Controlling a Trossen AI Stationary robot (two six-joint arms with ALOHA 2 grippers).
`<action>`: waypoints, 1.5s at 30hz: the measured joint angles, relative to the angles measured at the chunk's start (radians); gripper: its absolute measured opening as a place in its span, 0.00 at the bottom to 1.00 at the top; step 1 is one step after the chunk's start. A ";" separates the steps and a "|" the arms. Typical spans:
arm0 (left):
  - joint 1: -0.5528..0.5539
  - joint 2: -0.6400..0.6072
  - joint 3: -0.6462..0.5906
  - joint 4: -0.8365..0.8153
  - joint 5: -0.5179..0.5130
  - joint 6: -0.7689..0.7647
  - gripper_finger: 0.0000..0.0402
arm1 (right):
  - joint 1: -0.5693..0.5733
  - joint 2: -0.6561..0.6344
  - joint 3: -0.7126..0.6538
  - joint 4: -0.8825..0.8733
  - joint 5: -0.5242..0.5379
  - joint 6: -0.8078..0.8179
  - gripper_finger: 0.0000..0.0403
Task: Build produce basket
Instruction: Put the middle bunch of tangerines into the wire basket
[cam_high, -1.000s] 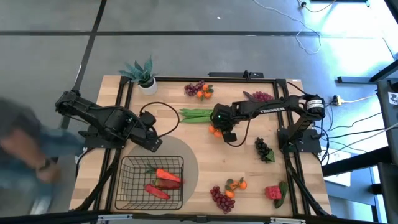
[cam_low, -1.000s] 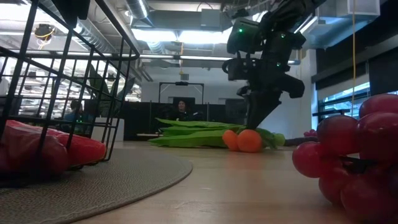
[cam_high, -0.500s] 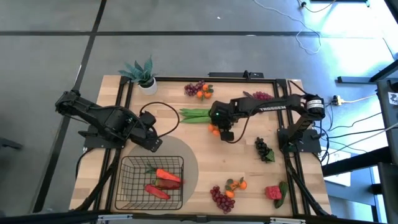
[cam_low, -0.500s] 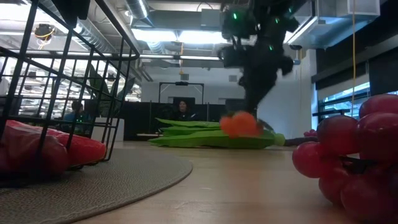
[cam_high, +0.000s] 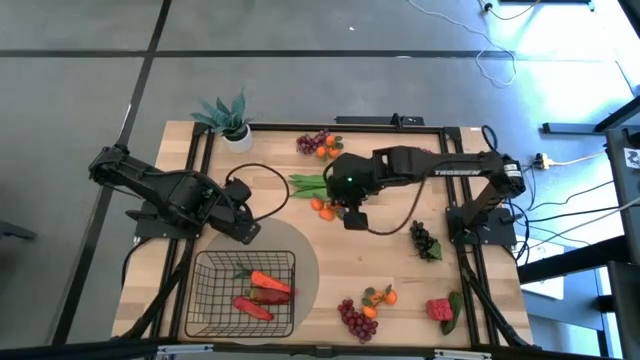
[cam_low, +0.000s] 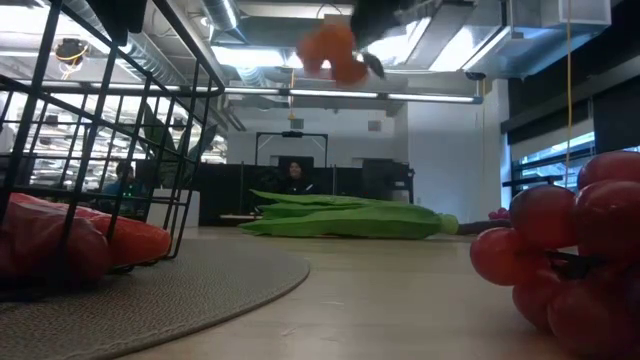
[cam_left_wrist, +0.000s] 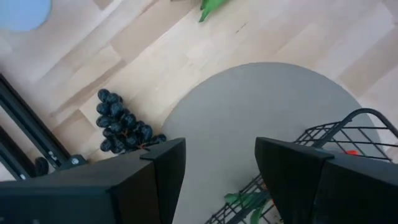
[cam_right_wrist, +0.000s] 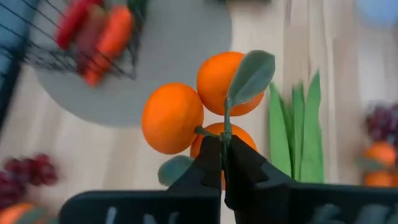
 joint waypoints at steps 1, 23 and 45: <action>0.000 0.000 0.000 0.000 -0.008 0.015 0.45 | 0.010 0.000 0.026 0.001 0.000 0.002 0.00; -0.038 -0.186 0.000 -0.053 -0.078 0.177 0.45 | 0.118 0.318 0.375 0.244 -0.187 0.023 0.00; -0.103 -0.245 0.000 -0.051 -0.078 0.175 0.45 | 0.163 0.583 0.383 0.325 -0.290 -0.007 0.00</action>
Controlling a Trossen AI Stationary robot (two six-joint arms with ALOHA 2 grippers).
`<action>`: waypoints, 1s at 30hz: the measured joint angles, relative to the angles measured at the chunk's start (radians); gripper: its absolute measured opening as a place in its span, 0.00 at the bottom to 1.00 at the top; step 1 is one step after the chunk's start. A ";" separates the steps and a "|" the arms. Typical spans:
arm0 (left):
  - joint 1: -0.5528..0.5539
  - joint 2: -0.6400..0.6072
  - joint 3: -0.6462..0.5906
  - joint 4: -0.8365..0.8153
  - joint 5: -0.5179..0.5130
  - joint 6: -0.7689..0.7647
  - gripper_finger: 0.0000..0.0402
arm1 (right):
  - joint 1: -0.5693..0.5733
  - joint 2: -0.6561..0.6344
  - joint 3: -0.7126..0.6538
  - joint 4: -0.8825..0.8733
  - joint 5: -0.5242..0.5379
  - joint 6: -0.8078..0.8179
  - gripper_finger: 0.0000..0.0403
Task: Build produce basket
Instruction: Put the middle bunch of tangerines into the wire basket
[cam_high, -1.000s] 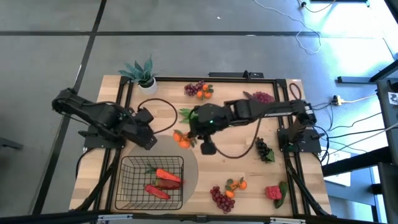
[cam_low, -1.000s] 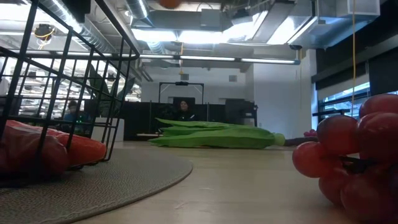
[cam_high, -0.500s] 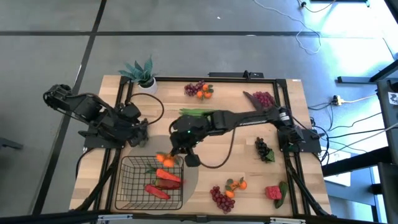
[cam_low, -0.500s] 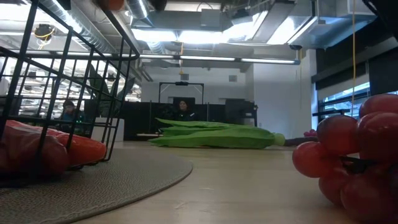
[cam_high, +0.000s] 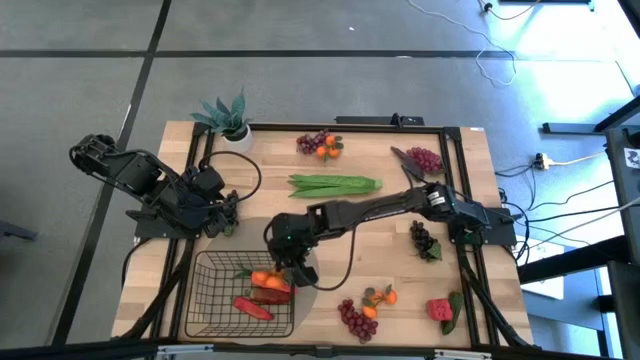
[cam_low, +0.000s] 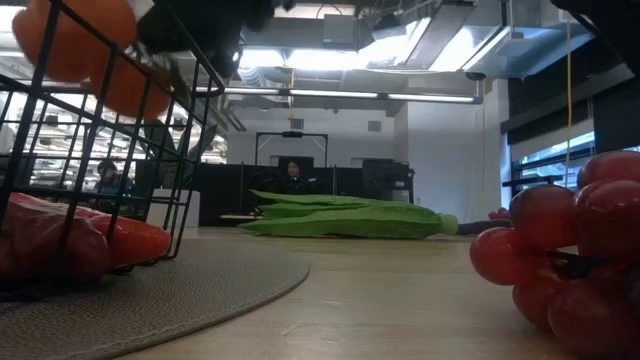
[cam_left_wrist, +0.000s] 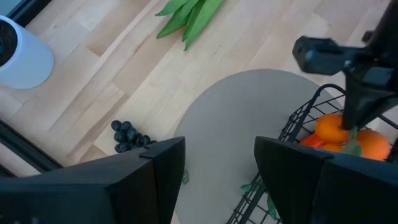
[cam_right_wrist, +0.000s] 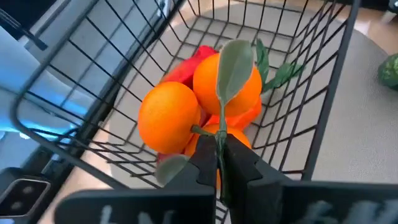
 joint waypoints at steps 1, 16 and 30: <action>0.000 0.000 0.000 0.000 0.000 -0.001 0.45 | 0.000 0.006 0.000 0.007 0.000 -0.007 0.00; 0.000 0.000 0.000 0.000 0.000 -0.018 0.45 | -0.003 0.043 -0.001 0.006 0.002 -0.025 0.00; 0.000 0.000 0.000 0.000 0.000 -0.017 0.45 | -0.019 0.043 -0.001 0.003 0.003 -0.017 0.09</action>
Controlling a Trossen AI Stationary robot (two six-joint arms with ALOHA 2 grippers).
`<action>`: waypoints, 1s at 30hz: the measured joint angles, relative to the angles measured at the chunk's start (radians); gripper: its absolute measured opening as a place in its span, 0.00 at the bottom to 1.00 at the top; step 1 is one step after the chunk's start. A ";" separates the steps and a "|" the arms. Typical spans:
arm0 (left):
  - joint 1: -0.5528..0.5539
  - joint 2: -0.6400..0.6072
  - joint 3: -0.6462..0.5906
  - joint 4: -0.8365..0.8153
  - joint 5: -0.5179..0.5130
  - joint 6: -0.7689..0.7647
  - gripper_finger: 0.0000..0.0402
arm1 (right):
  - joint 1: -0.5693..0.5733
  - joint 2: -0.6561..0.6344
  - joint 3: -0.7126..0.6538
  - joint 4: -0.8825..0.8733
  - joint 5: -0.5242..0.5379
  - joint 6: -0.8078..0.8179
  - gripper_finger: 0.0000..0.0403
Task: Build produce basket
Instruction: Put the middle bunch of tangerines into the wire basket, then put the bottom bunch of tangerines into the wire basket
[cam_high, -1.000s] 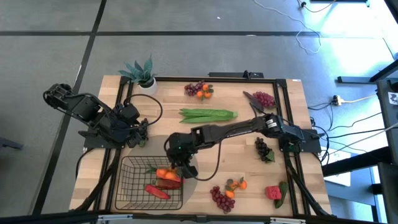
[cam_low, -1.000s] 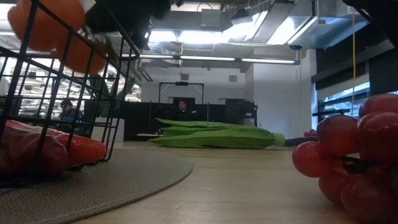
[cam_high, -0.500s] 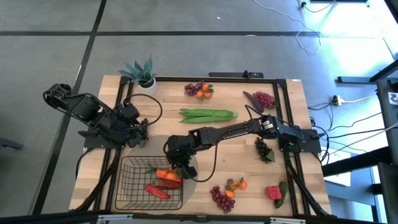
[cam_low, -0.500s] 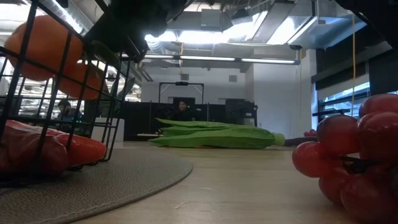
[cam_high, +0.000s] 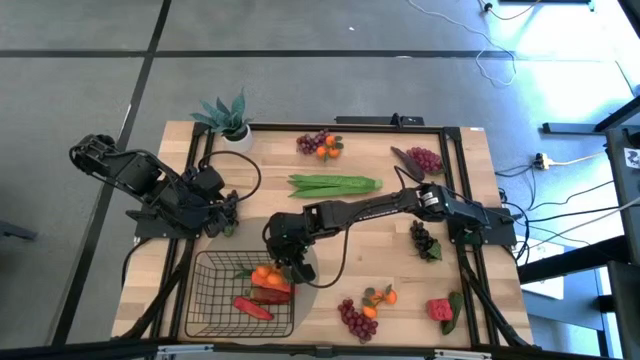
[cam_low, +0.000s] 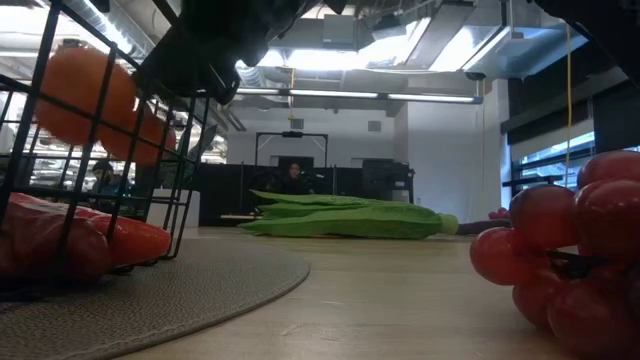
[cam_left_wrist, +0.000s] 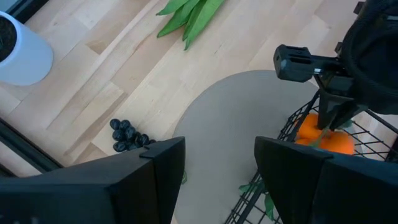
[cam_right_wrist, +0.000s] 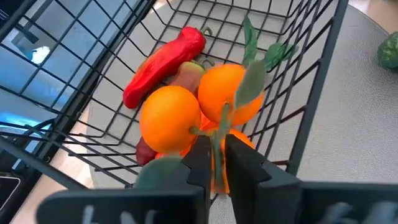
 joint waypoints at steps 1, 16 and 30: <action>0.000 0.000 0.000 0.000 0.000 0.000 0.45 | 0.000 0.000 0.000 0.000 0.000 0.000 0.09; 0.000 0.000 0.000 -0.018 0.010 -0.060 0.45 | -0.018 -0.002 0.092 -0.098 -0.007 -0.008 0.16; 0.000 0.000 0.000 -0.079 -0.009 -0.112 0.45 | -0.024 -0.121 0.218 -0.468 0.236 -0.078 0.09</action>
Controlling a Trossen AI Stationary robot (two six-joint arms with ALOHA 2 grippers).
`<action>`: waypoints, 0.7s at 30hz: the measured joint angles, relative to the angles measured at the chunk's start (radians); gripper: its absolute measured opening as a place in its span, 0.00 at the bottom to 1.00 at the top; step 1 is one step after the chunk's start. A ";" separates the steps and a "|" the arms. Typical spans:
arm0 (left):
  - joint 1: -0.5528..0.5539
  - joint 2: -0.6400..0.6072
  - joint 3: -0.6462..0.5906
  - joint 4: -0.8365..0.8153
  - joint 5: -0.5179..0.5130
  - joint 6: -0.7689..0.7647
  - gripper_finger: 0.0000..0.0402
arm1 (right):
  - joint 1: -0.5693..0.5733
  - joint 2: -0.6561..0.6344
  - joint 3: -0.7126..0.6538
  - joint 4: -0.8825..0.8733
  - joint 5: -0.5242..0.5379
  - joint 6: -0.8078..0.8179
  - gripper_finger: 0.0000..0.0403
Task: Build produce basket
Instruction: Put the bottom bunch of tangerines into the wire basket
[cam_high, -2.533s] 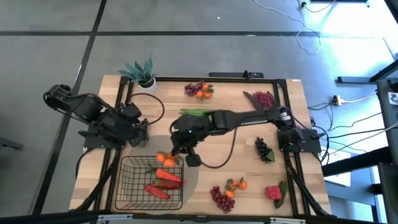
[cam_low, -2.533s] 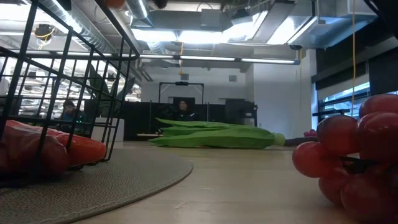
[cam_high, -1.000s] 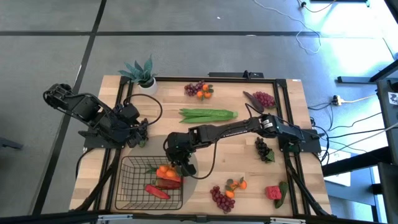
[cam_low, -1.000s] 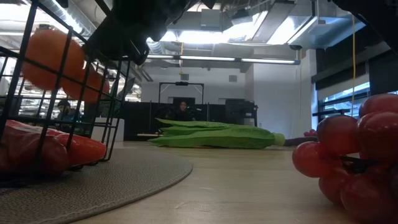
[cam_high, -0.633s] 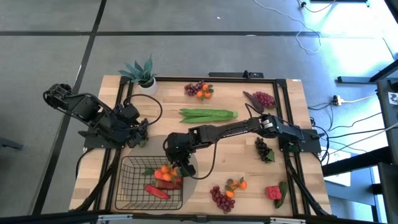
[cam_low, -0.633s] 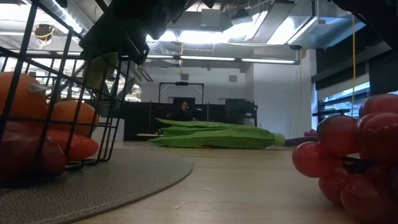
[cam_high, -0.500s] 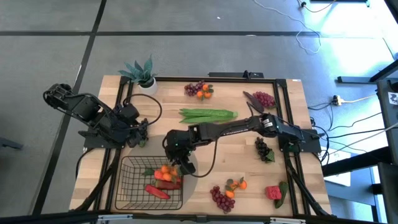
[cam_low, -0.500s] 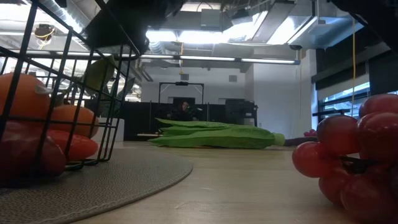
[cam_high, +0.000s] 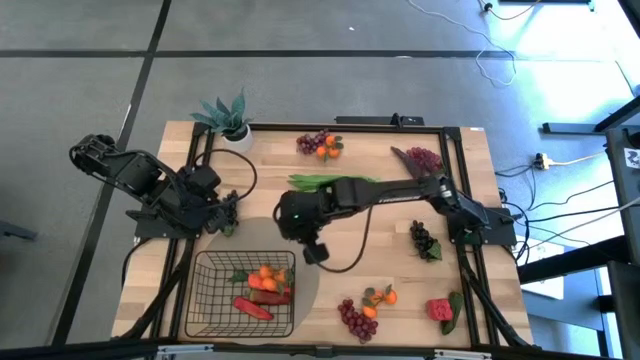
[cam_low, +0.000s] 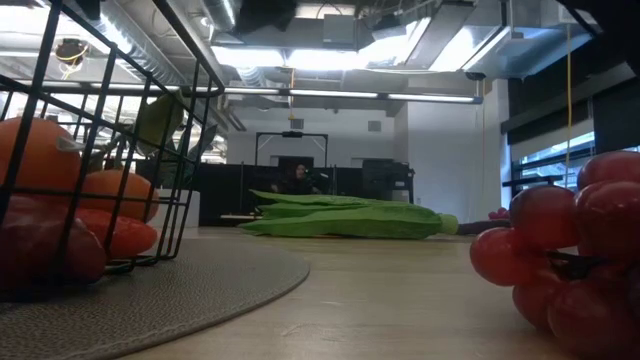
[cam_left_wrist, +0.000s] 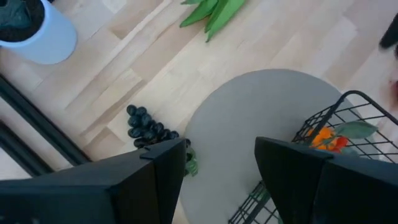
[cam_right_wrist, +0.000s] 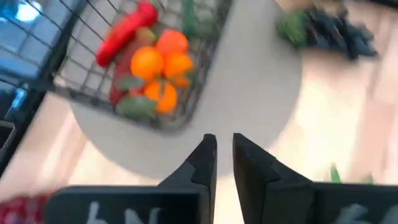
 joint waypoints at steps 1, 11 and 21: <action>0.000 0.000 0.000 -0.001 -0.006 0.000 0.45 | -0.002 -0.014 0.000 -0.029 0.012 0.005 0.09; 0.000 0.000 -0.004 0.000 -0.026 -0.001 0.45 | 0.016 -0.124 0.001 -0.313 0.030 0.104 0.00; 0.000 0.000 -0.070 0.017 -0.026 -0.028 0.45 | 0.103 -0.211 0.000 -0.458 0.015 0.306 0.00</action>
